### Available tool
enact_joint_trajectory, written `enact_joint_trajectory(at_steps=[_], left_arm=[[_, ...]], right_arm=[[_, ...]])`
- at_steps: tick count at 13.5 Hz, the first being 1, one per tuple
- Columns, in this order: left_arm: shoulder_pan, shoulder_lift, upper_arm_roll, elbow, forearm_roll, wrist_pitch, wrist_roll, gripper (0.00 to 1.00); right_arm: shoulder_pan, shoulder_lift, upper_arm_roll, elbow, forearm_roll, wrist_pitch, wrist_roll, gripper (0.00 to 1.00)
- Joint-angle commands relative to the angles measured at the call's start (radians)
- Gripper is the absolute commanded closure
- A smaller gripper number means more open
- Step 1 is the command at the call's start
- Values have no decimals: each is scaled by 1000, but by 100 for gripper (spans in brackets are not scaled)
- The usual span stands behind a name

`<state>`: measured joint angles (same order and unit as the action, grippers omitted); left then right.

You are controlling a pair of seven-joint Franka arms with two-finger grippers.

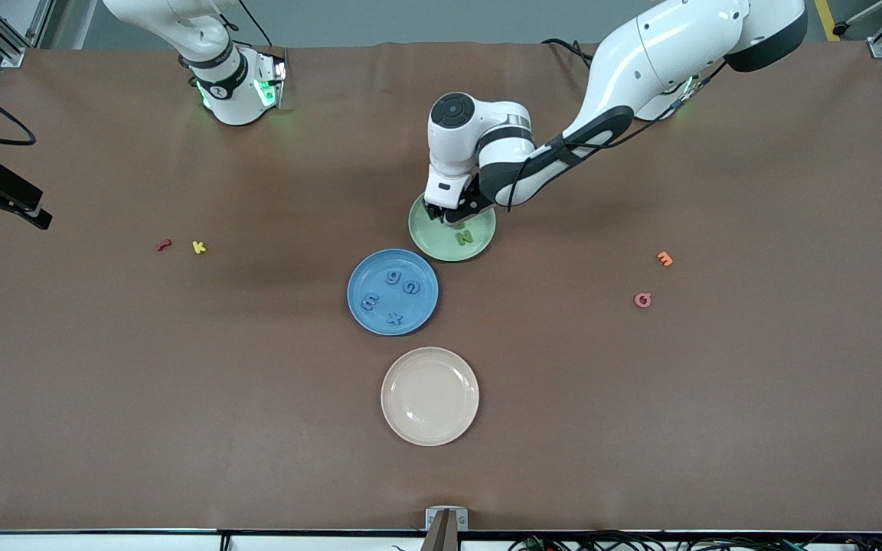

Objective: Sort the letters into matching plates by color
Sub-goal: 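Drop N on green plate with the left gripper while the right gripper retracts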

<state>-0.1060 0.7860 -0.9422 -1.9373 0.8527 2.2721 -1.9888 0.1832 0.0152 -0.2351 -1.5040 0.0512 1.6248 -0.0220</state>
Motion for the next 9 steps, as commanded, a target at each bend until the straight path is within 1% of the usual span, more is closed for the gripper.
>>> enact_joint_trajectory(at_steps=[1, 4, 6, 7, 8, 9], left_arm=[[-1, -10, 2, 12, -15, -8, -10, 0], [26, -31, -3, 20, -15, -11, -2, 0], [67, -36, -13, 38, -15, -17, 13, 0], [87, -37, -17, 52, -14, -38, 33, 0], [112, -44, -24, 70, -15, -89, 75, 0], [159, -50, -44, 96, -15, -153, 140, 0]], right_arm=[[-2, 14, 3, 27, -25, -11, 17, 0], [-4, 15, 3, 25, -25, -10, 17, 0], [-28, 17, 13, 25, -16, -13, 19, 0], [-69, 17, 49, 25, -13, -14, 19, 0], [-129, 15, 113, 25, -14, -14, 17, 0], [-183, 15, 178, 25, -16, -14, 17, 0]])
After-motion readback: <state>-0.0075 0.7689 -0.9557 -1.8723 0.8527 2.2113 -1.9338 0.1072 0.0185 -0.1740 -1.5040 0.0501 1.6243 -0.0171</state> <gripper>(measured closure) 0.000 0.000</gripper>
